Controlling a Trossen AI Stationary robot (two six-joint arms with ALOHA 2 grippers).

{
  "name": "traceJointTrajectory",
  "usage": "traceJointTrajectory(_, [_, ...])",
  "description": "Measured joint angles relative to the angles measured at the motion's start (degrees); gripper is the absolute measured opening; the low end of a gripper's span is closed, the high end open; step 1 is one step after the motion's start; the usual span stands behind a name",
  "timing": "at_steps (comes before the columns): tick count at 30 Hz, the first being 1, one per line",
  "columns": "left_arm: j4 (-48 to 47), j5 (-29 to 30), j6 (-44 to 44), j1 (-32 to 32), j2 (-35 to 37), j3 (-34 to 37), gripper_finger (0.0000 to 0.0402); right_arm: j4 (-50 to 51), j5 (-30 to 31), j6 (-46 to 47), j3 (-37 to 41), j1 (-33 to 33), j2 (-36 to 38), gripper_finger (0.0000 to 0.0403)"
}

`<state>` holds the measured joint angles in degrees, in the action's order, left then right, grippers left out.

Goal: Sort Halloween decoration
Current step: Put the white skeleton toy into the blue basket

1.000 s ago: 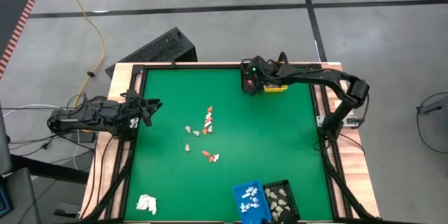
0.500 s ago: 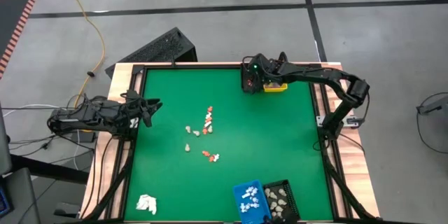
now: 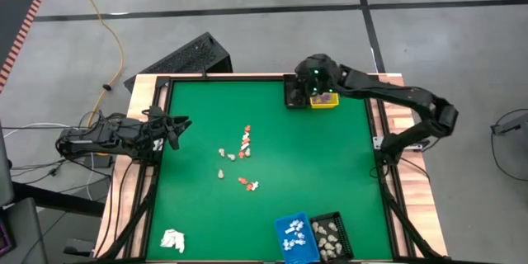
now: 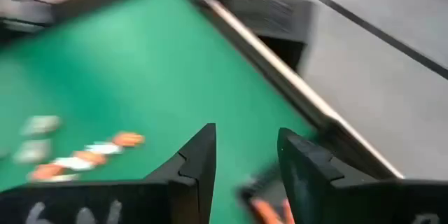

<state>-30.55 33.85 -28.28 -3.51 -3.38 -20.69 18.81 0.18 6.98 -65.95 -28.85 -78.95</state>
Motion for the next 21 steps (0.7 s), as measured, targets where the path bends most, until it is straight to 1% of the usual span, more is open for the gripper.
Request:
traceJointTrajectory(3, [0.0,0.0,0.0,0.0,0.0,0.0,0.0121,-1.7,-4.8,0.1,0.0,3.3,2.5,0.0148])
traceJointTrajectory(5, [0.0,0.0,-0.1,0.0,0.0,0.0,0.0121,-2.0,-6.1,0.1,0.0,6.1,3.7,0.0148])
traceJointTrajectory(9, [0.0,0.0,-0.1,0.0,0.0,0.0,0.0121,-2.0,-6.2,-1.1,0.0,12.6,5.1,0.0148])
traceJointTrajectory(13, [0.0,0.0,-0.3,0.0,0.0,0.0,0.0121,-4.7,-6.2,-3.1,0.0,19.8,4.9,0.0148])
traceJointTrajectory(18, [0.0,0.0,-0.3,0.0,0.0,0.0,0.0121,-10.5,-6.1,-6.4,0.0,28.2,2.0,0.0148])
traceJointTrajectory(21, [0.0,0.0,-1.1,0.0,0.0,0.0,0.0121,-14.0,-4.2,-9.4,0.0,32.5,-1.2,0.0148])
